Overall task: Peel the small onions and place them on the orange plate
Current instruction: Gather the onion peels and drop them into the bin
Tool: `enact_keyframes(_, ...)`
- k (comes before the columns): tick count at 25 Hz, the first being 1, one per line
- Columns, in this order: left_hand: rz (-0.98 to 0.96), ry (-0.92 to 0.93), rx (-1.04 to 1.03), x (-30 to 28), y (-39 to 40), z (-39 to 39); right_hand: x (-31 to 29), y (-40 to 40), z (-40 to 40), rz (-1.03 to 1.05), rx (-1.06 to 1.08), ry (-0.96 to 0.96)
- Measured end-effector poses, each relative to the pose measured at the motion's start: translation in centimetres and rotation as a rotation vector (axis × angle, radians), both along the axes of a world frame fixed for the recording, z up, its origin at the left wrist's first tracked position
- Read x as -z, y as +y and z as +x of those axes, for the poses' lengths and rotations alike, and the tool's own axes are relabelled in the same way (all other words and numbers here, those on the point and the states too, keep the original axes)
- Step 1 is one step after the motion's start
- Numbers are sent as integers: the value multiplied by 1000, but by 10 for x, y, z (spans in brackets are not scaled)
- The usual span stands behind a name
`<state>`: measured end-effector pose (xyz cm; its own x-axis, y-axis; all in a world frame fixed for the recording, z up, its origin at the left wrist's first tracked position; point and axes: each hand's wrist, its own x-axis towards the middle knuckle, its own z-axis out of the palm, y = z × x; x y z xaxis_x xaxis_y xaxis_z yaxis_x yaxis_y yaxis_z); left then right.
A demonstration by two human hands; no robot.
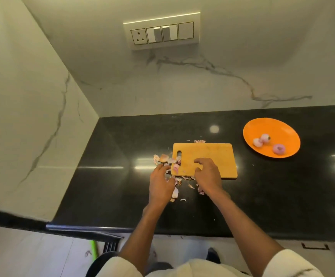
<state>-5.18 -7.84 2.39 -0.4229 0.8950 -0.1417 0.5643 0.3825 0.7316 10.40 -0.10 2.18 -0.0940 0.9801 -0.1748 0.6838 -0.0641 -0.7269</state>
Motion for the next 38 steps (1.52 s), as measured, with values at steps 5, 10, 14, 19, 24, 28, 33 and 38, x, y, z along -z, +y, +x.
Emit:
enact_keyframes(5,-37,218,165,5,23,-24,-5,27,-33,14,-257,-123)
enact_keyframes(10,-167,273,276,20,52,-53,6,45,-62,4,-382,-261)
enact_keyframes(14,-211,274,433,25,70,-74,21,56,-74,58,-383,-316)
enact_keyframes(19,-136,300,531,30,79,-91,24,60,-77,84,-378,-286)
enact_keyframes(24,-79,169,469,40,76,-85,19,45,-70,84,-367,-190)
enact_keyframes(28,4,289,374,34,71,-89,17,28,-58,160,-197,-167)
enact_keyframes(33,-63,434,583,29,76,-59,30,21,-37,64,-73,-412)
enact_keyframes(38,5,386,530,40,67,-51,31,27,-34,60,-50,-368)
